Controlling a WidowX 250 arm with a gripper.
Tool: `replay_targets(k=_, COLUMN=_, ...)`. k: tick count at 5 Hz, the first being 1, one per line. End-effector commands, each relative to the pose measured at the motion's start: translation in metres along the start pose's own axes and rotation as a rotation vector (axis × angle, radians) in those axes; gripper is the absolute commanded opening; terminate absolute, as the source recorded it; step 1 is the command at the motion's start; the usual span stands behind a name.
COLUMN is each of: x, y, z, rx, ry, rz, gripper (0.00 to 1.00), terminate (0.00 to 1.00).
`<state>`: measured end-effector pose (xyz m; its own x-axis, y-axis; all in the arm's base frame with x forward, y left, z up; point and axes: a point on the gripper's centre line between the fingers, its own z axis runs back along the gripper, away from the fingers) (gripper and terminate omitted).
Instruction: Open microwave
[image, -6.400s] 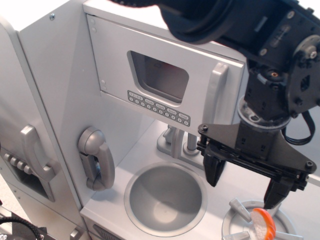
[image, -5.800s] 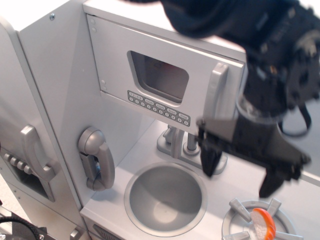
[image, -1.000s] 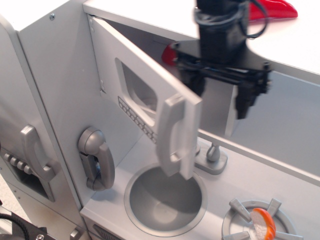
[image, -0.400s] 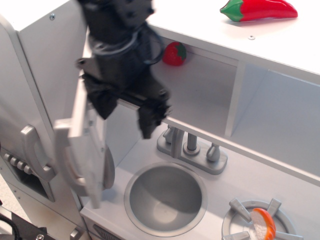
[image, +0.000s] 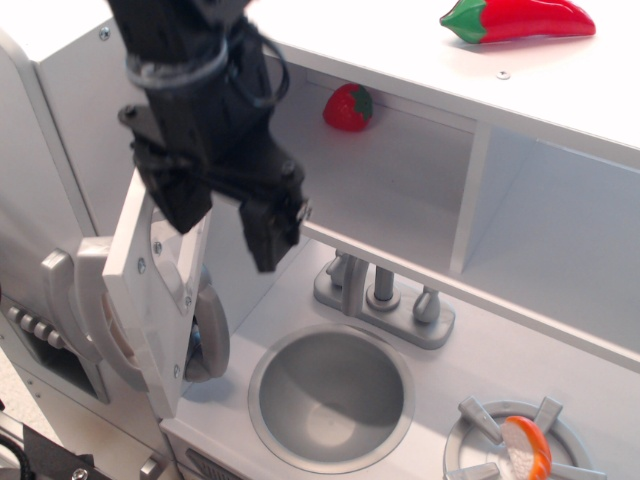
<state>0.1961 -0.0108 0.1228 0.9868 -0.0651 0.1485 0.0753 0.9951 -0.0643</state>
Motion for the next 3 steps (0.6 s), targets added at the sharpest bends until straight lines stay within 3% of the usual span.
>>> replay_targets(k=1, x=0.0137, y=-0.0163, z=0.0336, rx=-0.121, ry=-0.011, rz=-0.016, gripper=1.00, terminate=0.00)
replay_targets(k=2, x=0.0137, y=-0.0163, z=0.0336, rx=-0.121, ry=-0.011, rz=-0.016, gripper=1.00, terminate=0.00)
replay_targets(k=3, x=0.0137, y=-0.0163, z=0.0336, rx=-0.121, ry=-0.011, rz=-0.016, gripper=1.00, terminate=1.00)
